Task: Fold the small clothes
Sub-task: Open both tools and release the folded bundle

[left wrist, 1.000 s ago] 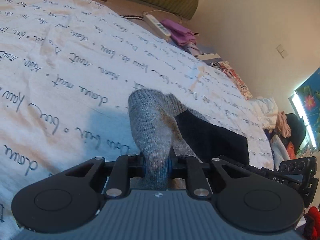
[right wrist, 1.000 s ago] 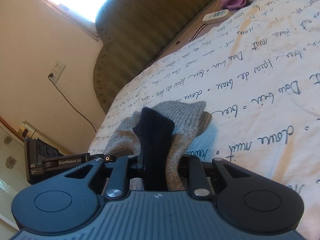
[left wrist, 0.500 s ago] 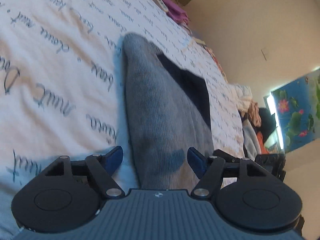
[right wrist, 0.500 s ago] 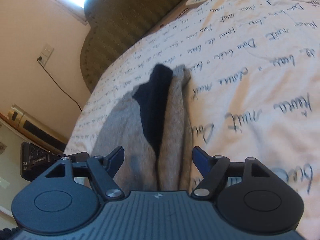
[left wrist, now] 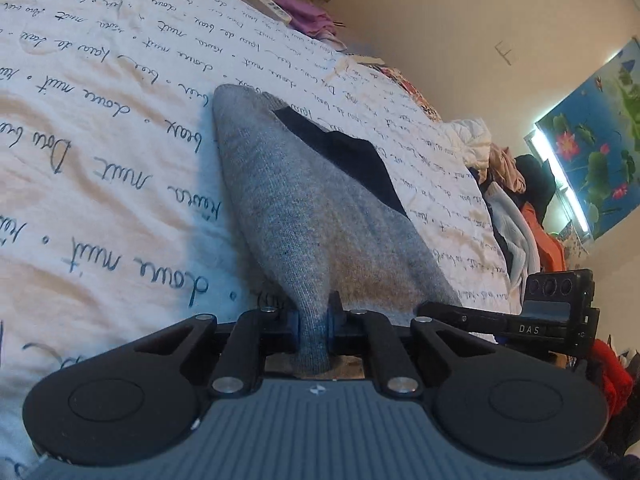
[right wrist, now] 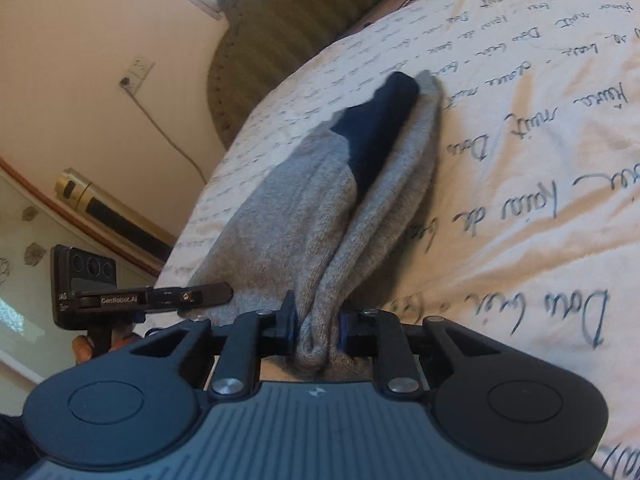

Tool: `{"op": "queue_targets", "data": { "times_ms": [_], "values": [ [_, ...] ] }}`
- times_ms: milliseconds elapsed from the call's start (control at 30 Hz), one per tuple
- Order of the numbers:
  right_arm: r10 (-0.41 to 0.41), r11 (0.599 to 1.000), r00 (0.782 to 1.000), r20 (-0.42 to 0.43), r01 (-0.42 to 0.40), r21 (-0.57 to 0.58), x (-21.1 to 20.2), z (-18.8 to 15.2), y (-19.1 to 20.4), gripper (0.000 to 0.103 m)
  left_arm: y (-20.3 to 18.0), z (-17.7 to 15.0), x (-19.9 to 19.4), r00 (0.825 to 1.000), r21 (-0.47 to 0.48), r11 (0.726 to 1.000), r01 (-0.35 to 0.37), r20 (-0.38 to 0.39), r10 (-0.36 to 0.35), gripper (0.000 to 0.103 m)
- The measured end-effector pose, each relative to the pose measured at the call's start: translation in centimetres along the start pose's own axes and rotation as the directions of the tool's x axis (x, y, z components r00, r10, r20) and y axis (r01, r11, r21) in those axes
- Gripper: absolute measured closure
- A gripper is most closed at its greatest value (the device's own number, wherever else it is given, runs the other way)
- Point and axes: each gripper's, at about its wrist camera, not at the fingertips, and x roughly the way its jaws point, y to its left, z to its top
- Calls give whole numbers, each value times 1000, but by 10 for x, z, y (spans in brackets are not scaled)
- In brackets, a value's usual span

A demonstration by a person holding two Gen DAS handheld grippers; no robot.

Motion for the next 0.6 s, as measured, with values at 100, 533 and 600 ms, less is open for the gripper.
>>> {"op": "queue_targets", "data": {
  "times_ms": [100, 533, 600],
  "values": [
    [-42, 999, 999, -30, 43, 9, 10, -24, -5, 83, 11, -24, 10, 997, 20, 998, -61, -38, 61, 86],
    [-71, 994, 948, 309, 94, -61, -16, 68, 23, 44, -52, 17, -70, 848, 131, 952, -276, 500, 177, 36],
    [-59, 995, 959, 278, 78, -60, 21, 87, 21, 44, -75, 12, -25, 855, 222, 923, -313, 489, 172, 35]
  ]
}}
